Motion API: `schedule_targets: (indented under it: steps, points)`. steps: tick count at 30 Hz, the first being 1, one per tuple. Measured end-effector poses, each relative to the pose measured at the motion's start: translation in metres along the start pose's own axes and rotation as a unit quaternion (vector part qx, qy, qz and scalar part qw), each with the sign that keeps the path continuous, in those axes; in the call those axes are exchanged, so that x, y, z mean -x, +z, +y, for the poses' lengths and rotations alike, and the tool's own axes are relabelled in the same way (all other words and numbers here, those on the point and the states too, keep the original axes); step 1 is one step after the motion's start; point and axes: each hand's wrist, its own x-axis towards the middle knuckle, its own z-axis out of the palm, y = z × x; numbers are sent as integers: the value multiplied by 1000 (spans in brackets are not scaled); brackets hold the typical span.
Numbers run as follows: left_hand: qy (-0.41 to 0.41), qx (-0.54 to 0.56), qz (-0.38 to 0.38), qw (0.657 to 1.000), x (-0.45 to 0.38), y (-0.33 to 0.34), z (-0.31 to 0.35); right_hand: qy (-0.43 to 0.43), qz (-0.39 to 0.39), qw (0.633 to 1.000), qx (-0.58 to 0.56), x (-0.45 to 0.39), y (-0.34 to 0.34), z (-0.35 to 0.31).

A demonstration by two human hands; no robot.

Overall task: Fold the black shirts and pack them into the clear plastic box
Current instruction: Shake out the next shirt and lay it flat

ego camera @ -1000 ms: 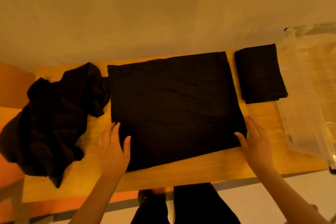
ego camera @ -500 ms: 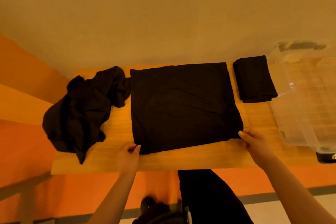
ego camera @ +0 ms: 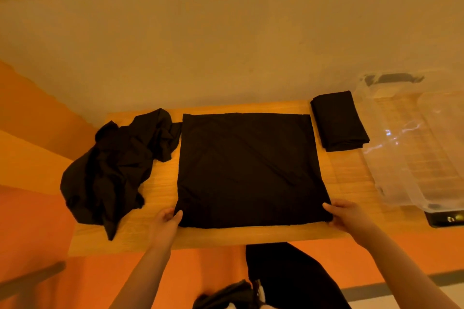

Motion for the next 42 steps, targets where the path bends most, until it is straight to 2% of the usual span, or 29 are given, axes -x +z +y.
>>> schedule_targets:
  steps: [3,6,9,13,17,21,23,25,28,30,32,35,39,42]
  points:
    - [-19,8,-9,1000,1,2,-1,-12,-5,999,47,3,5,-2]
    - [-61,76,14,995,-2,-1,-2,-17,-5,999,41,3,0,2]
    - [-82,105,0,991,-5,-8,-4,2,-22,999,34,2,-9,11]
    - [-68,61,-28,995,-5,-15,-1,25,-58,997,43,6,-11,8]
    - [-35,45,-11,998,0,-17,0,27,10,995,98,6,-2,8]
    - [43,-115,23,992,4,-21,-4,36,78,984,159,7,5,5]
    - [86,-188,55,977,5,-20,-3,-3,155,960,233,13,15,-3]
    - [177,-241,75,951,0,-15,6,-96,188,933,292,17,29,-17]
    - [320,-291,52,900,-12,13,31,-256,154,890,344,0,53,-49]
    - [370,-326,32,869,-16,38,49,-308,130,855,397,-27,66,-75]
    - [380,-393,6,837,-22,61,55,-322,114,819,462,-61,77,-100]
    - [339,-477,-6,811,-35,71,40,-290,81,772,559,-100,88,-120]
    - [326,-521,12,789,-44,67,21,-290,86,731,611,-123,83,-123]
    - [326,-522,9,788,-44,67,22,-295,91,725,616,-129,80,-124]
